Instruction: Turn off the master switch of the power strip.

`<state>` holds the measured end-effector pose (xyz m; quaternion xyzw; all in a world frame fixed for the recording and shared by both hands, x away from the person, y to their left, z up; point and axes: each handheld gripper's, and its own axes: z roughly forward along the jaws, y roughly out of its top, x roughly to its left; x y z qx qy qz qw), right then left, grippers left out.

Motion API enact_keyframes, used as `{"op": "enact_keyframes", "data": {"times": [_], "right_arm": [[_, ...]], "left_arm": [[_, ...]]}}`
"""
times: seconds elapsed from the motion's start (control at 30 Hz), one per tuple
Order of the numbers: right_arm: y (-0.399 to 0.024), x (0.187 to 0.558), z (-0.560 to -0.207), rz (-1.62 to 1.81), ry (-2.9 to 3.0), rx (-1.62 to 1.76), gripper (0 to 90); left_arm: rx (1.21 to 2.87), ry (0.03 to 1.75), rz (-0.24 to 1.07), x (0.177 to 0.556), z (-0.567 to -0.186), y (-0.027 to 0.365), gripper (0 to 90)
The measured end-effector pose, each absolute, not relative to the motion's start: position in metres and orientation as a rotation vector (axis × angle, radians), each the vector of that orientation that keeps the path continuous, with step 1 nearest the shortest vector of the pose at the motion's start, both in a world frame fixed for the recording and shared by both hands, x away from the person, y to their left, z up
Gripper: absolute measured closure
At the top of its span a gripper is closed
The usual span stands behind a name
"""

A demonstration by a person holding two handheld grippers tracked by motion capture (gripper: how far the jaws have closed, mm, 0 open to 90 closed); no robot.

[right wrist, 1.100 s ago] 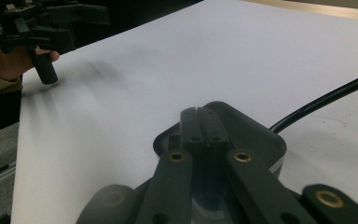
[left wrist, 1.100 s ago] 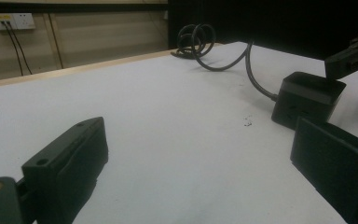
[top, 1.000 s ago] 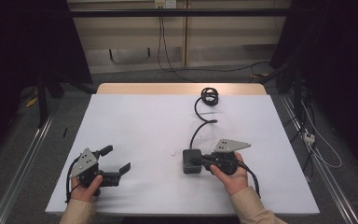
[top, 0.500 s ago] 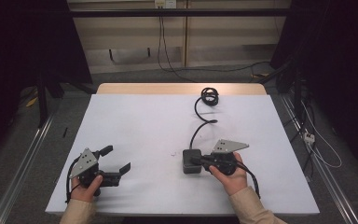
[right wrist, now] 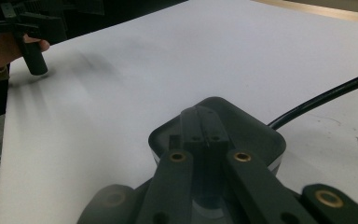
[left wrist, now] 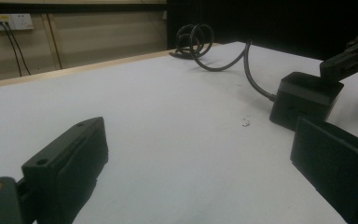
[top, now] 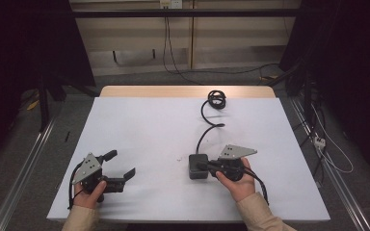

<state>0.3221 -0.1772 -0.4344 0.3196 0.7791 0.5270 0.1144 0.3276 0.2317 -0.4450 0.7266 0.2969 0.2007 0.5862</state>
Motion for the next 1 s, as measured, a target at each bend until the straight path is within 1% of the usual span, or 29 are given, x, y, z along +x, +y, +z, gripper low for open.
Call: {"op": "enact_keyframes", "data": {"times": [1.0], "right_arm": [[-0.1763, 0.3216, -0.4336, 1.532, 2.288, 0.940, 90.0]], "left_arm": [[1.696, 0.688, 0.466, 0.3271, -0.4451, 0.2299, 3.8]]}}
